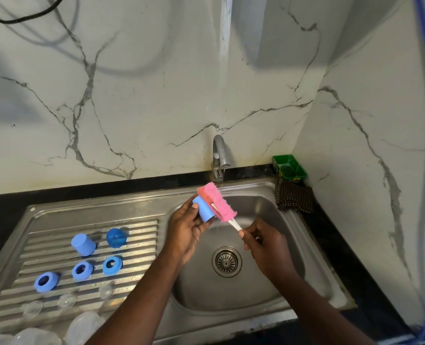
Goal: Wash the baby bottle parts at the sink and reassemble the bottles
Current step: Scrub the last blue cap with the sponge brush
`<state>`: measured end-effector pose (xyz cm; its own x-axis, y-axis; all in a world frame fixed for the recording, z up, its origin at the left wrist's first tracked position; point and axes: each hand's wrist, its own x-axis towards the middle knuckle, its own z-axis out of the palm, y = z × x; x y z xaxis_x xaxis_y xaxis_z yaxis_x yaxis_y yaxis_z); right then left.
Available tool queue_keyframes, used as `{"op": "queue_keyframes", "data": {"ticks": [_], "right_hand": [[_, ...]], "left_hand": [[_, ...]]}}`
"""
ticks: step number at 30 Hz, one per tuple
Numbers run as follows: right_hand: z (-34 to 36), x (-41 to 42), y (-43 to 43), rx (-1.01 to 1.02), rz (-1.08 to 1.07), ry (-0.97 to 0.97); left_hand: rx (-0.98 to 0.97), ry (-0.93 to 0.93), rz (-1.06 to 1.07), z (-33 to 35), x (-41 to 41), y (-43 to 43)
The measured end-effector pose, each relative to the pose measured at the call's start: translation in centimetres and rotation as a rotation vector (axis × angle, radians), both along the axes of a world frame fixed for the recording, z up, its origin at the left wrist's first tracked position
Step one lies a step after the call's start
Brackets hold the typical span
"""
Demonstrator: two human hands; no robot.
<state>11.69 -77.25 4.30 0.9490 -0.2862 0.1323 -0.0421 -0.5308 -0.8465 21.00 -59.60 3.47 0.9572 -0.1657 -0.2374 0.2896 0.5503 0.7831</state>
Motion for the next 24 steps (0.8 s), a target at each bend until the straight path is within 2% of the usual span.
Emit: {"op": "queue_keyframes", "data": {"ticks": [4,6,24], "right_hand": [[-0.1,0.3,0.1,-0.037,-0.026,-0.022],[0.0,0.6,0.0,-0.020,-0.053,-0.011],[-0.1,1.4,0.6,0.002,-0.048,-0.005]], "left_hand": [[0.099,-0.098,-0.093,0.4,0.3,-0.4],[0.108,-0.089,-0.096,0.3,0.4,-0.3],[-0.037,-0.077,-0.040,0.0,1.1,1.1]]}}
